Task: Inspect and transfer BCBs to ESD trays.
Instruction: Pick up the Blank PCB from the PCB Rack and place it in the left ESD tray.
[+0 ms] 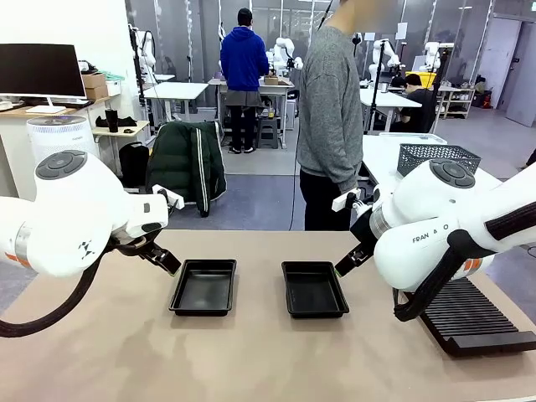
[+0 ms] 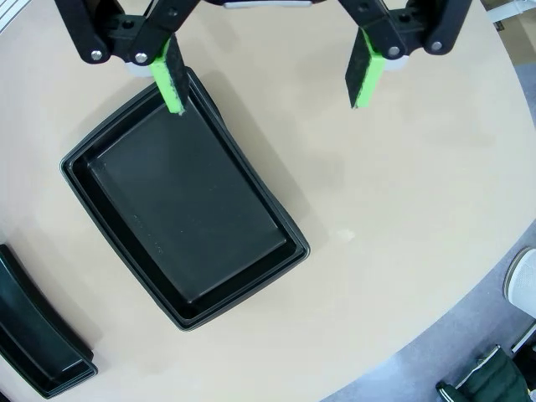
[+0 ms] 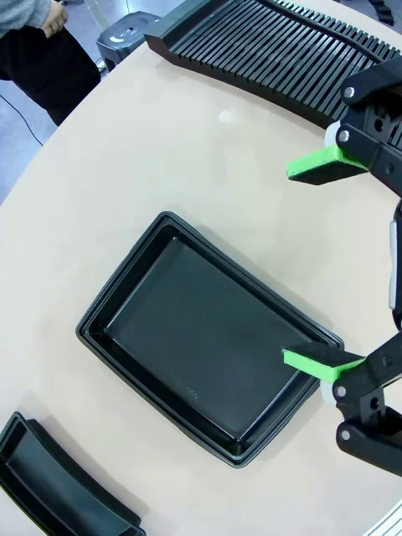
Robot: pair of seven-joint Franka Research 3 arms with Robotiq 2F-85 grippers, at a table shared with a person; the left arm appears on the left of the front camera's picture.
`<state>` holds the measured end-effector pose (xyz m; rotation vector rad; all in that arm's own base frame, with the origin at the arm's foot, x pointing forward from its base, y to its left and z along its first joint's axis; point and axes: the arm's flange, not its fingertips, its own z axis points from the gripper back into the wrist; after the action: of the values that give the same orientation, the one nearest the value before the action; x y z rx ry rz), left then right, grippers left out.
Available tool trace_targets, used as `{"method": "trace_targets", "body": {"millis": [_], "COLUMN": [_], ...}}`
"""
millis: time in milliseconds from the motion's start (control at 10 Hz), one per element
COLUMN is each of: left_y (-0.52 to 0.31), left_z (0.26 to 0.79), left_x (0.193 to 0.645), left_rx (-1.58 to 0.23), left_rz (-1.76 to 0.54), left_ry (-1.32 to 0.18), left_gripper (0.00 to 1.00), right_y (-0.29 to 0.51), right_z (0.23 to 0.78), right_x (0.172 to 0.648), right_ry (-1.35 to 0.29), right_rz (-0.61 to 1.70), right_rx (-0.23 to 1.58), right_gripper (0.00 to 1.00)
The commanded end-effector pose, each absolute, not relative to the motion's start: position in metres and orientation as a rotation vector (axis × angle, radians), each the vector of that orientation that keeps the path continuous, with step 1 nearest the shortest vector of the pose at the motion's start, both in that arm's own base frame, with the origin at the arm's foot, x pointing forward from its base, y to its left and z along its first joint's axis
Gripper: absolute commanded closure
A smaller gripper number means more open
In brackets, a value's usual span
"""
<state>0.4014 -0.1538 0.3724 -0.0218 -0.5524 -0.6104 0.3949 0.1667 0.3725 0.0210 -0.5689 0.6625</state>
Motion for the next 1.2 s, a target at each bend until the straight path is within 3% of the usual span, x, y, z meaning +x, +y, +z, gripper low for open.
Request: {"method": "trace_targets", "body": {"millis": [0, 600, 1100], "left_y": [-0.144, -0.112, -0.061], "left_z": [0.398, 0.495, 0.538], "left_x": [0.396, 0.379, 0.374], "left_rx": [-0.130, -0.420, -0.806], "left_rz": [-0.608, -0.561, -0.542], "left_ry": [-0.516, -0.399, -0.388], "left_gripper": [0.00, 0.00, 0.00], "right_y": [0.167, 0.090, -0.003], "right_z": [0.372, 0.480, 0.518], "right_x": [0.395, 0.383, 0.386], "right_ry": [-0.569, -0.523, -0.455], "right_rz": [0.662, 0.601, 0.469], "right_rx": [0.021, 0.324, 0.753], "right_gripper": [0.00, 0.00, 0.00]}}
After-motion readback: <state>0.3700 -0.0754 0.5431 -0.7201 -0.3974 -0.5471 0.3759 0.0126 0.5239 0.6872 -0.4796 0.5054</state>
